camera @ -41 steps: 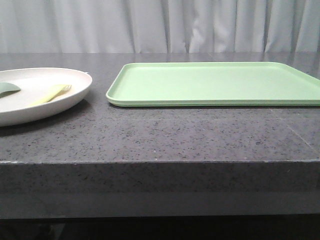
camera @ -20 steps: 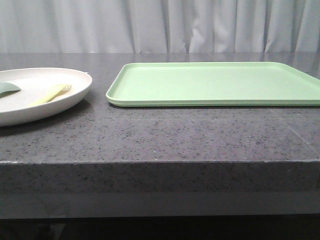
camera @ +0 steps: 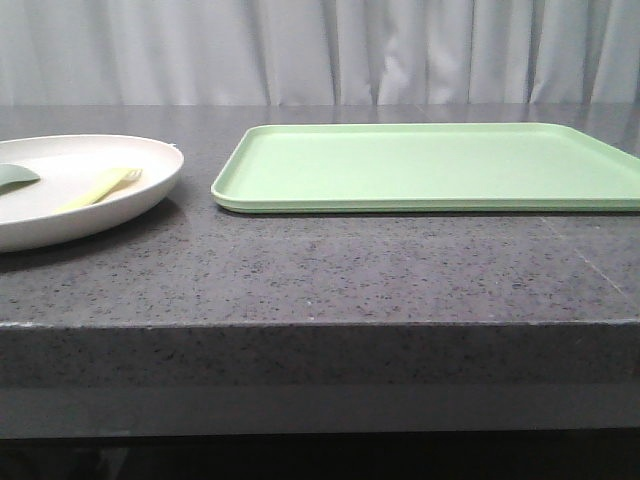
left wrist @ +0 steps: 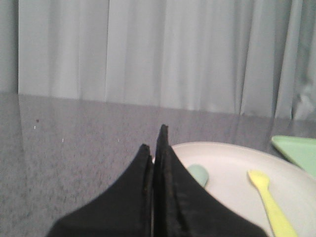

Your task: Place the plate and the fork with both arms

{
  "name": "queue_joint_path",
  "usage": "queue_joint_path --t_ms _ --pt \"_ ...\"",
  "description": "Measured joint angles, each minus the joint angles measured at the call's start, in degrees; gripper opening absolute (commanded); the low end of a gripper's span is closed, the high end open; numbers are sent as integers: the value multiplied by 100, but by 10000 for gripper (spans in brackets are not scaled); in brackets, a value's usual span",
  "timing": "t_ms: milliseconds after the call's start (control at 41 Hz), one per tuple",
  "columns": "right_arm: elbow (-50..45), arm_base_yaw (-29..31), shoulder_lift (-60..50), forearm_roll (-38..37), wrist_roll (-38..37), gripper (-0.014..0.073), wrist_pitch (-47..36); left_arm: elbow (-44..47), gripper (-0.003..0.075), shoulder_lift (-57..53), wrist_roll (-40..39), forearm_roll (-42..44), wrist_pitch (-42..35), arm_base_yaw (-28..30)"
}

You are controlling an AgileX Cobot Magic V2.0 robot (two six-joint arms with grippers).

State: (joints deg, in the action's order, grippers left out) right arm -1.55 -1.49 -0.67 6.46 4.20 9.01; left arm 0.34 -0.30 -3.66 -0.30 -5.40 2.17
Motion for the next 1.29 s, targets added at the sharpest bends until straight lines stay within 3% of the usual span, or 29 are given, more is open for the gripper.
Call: queue_joint_path --t_ms 122,244,342,586,855,928,977,1050,1123,1197,1245,1294 --pt "207 0 0 0 0 -67 0 -10 -18 0 0 -28 -602 0" --pt "779 0 0 0 0 -59 238 -170 -18 21 0 -151 -639 0" --pt "1387 0 203 0 0 -58 614 -641 -18 286 0 -185 -340 0" --pt "2775 0 1872 0 0 -58 1312 -2100 -18 1868 0 -196 1375 0" --pt "3097 0 2874 19 0 -50 1355 -2415 -18 2825 0 -196 1521 0" --pt "3101 0 2874 19 0 15 1330 -2426 -4 2849 0 -196 1521 0" --pt "3101 0 2874 19 0 99 1306 -2437 27 2849 0 -196 1494 0" --pt "3101 0 2874 19 0 278 1294 -2437 140 2849 0 -196 1433 0" --pt "3101 0 2874 19 0 475 1284 -2437 319 2849 0 -196 1370 0" --pt "3101 0 2874 19 0 620 1273 -2437 512 2849 0 -196 1345 0" --pt "3101 0 2874 19 0 665 1261 -2437 592 2849 0 -196 1345 0" --pt "3101 0 2874 19 0 648 1239 -2437 628 2849 0 -196 1336 0"
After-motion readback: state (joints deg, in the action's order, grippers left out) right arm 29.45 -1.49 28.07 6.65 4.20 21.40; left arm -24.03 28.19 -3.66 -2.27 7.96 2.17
